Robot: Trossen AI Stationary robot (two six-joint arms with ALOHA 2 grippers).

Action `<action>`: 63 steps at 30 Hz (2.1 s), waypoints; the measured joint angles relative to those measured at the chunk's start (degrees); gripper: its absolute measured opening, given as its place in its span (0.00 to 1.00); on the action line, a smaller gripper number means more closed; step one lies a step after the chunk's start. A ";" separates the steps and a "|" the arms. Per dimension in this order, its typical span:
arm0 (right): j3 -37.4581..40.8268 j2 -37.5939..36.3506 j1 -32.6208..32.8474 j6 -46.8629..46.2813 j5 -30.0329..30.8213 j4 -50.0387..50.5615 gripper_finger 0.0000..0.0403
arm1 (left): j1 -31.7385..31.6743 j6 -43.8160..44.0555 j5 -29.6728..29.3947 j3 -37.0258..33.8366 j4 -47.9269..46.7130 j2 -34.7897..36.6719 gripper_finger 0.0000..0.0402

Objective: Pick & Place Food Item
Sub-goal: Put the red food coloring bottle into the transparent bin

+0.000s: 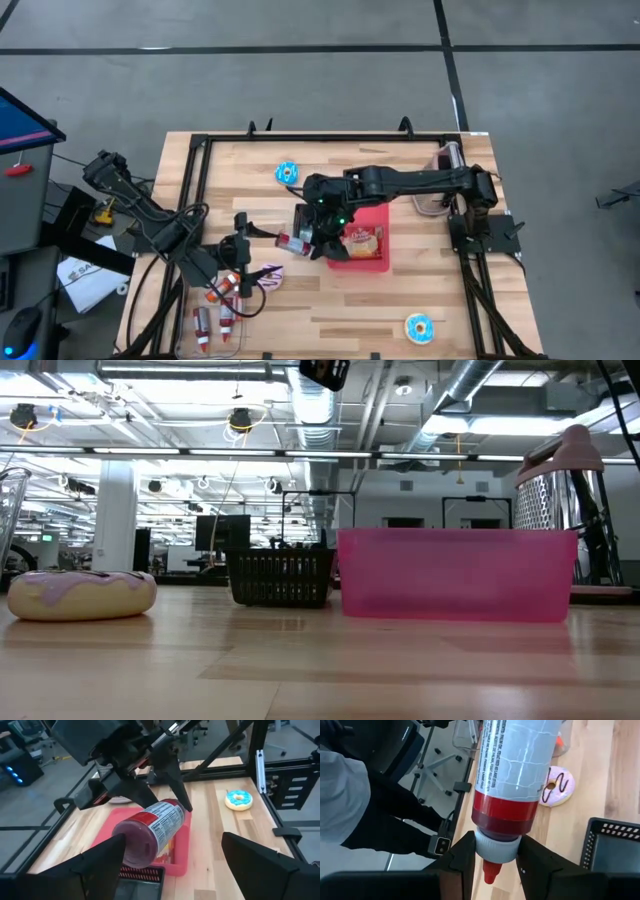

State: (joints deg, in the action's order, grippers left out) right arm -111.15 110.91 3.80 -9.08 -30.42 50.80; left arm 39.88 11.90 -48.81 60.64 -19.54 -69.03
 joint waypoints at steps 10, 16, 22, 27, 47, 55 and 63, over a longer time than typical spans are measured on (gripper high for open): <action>0.00 0.02 2.80 -0.60 -0.79 -0.48 0.27 | 0.17 0.28 -1.22 0.00 0.00 -0.05 0.82; 0.00 0.04 3.42 -0.64 -0.30 -1.24 0.27 | 0.17 0.35 2.16 0.00 1.67 -0.09 0.82; 0.00 0.04 3.73 -1.05 0.27 -3.96 0.27 | -0.13 1.72 4.10 0.00 2.13 -0.44 0.82; 0.00 0.04 3.71 -1.05 0.40 -4.02 0.27 | -0.71 2.51 4.74 0.00 4.11 -0.47 0.81; 0.00 0.04 3.75 -1.03 1.67 -6.57 0.27 | -3.32 8.41 13.39 0.00 5.02 -0.36 0.35; 0.00 0.24 3.77 -1.93 1.83 -7.67 0.27 | -0.89 13.51 13.07 0.15 1.78 -0.31 0.34; -0.11 -0.09 4.59 -3.12 4.21 -10.68 0.40 | 3.72 19.66 16.45 -0.08 -0.13 -0.67 0.33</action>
State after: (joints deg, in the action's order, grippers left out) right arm -111.26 110.83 8.39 -12.20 -26.21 40.12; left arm 43.59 31.56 -32.36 60.56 -19.67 -69.70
